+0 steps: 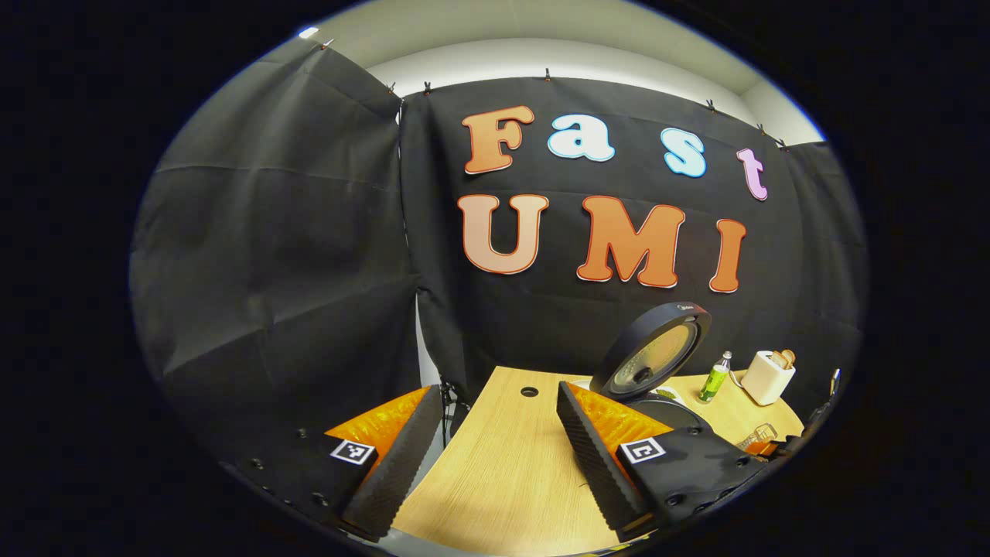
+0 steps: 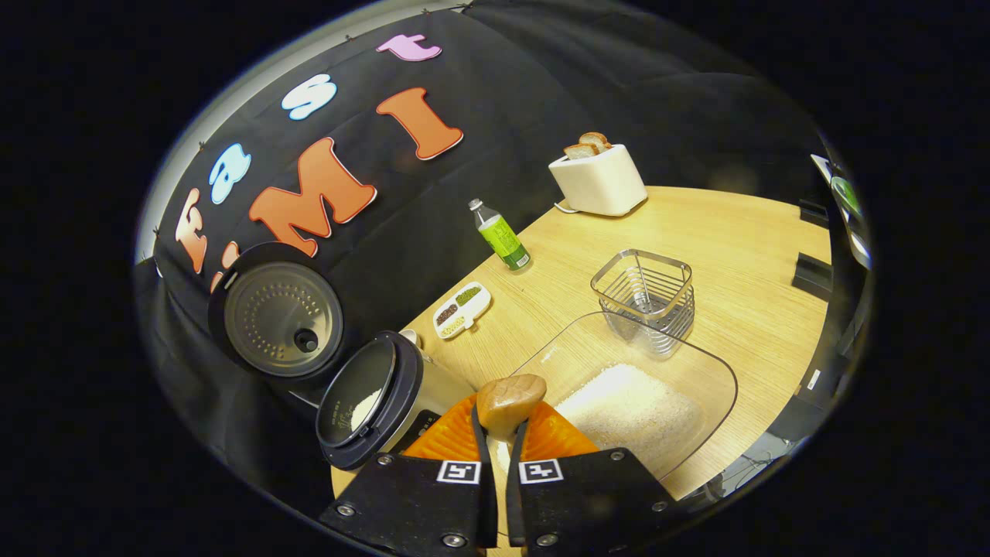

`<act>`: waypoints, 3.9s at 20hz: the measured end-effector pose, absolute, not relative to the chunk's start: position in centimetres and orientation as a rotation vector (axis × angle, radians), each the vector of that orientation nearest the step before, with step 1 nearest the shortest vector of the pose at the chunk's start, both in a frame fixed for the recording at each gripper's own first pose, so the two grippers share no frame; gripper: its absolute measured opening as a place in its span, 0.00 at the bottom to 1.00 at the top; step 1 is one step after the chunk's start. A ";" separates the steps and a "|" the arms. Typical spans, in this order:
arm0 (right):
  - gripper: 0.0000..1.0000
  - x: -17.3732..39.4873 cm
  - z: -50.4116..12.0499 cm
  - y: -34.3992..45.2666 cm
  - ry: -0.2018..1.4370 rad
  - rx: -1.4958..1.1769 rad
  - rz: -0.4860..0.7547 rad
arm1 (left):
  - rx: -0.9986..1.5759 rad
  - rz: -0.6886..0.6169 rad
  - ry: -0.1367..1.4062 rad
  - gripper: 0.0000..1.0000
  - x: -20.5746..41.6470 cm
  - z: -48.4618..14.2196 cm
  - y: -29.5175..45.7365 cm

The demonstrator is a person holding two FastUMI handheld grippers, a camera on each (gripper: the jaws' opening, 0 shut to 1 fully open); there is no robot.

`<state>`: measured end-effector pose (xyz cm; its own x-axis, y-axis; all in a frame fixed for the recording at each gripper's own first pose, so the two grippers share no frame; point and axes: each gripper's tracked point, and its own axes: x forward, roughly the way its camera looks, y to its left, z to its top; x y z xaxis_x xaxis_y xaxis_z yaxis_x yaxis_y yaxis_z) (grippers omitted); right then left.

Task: Close the left gripper, press the button to open the rice cooker; take a wooden spoon from the chopstick holder with the right hand, scoop a spoonful of rice and pour it into the rice cooker, then put the wooden spoon back into the chopstick holder.

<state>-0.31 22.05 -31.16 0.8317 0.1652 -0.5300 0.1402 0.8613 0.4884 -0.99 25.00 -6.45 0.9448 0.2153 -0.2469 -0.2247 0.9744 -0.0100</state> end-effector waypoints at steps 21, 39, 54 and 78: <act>0.04 -1.2 -26.5 11.9 0.625 1.281 0.038 | -0.045 0.158 0.208 0.97 1.6 -4.8 17.8; 0.04 6.7 -13.8 18.7 0.642 1.282 0.253 | -0.075 0.185 0.172 0.97 3.2 -4.7 14.8; 0.04 12.8 -10.5 28.1 0.601 1.102 0.354 | -0.042 0.220 0.158 0.98 4.2 -4.7 16.6; 0.04 12.5 -6.7 34.1 0.400 0.585 0.493 | -0.020 0.247 0.145 0.97 3.4 -4.4 18.5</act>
<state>12.45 34.13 -6.70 0.8108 0.5438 -0.2166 -0.3239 0.7249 0.6079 3.37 18.52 -4.41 0.9593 0.2423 -0.1450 -0.2452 0.9695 -0.0021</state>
